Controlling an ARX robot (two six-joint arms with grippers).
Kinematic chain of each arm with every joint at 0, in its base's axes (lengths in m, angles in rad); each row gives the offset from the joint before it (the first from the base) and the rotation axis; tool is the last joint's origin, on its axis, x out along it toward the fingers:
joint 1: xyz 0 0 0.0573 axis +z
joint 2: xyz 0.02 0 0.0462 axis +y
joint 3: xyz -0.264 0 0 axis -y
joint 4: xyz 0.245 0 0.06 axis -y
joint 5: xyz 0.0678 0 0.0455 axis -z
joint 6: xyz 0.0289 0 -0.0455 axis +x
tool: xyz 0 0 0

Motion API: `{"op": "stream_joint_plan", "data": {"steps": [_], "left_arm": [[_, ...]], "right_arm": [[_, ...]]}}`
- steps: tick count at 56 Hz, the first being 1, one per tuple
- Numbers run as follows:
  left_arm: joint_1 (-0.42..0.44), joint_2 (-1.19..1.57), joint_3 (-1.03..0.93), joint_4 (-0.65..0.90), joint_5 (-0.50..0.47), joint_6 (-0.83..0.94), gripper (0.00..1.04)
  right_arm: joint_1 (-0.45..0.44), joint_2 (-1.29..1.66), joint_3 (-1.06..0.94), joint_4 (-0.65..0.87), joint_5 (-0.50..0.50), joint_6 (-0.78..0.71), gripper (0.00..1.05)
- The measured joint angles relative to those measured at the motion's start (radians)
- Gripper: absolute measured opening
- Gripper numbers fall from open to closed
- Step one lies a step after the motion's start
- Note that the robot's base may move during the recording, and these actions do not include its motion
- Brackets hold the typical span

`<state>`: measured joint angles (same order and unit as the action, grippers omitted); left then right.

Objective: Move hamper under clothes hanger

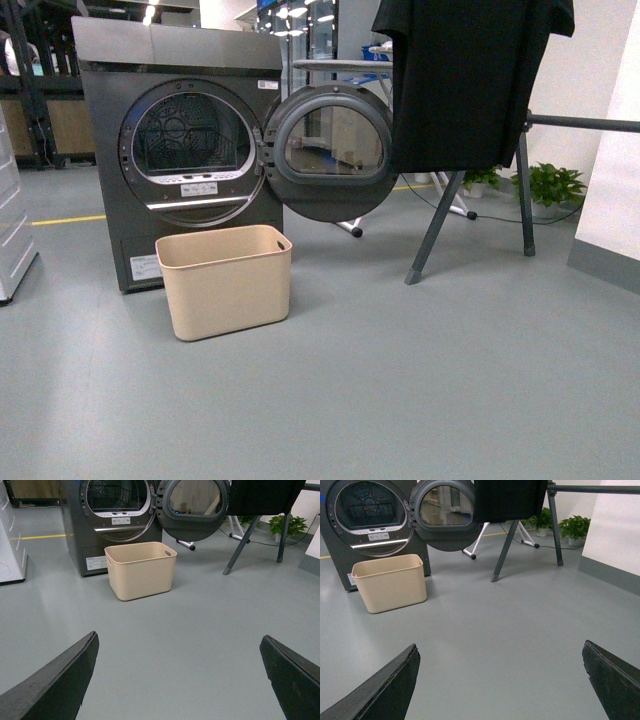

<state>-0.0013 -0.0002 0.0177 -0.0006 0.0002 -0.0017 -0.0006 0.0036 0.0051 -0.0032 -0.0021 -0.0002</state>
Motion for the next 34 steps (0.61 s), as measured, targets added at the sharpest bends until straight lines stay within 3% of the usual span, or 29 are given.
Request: {"op": "stream_joint_plan", "data": {"steps": [34], "left_arm": [[0.0,0.001,0.0,0.0,0.0,0.0,0.98]], "right_arm": [[0.0,0.0,0.0,0.0,0.001,0.0,0.97]]}}
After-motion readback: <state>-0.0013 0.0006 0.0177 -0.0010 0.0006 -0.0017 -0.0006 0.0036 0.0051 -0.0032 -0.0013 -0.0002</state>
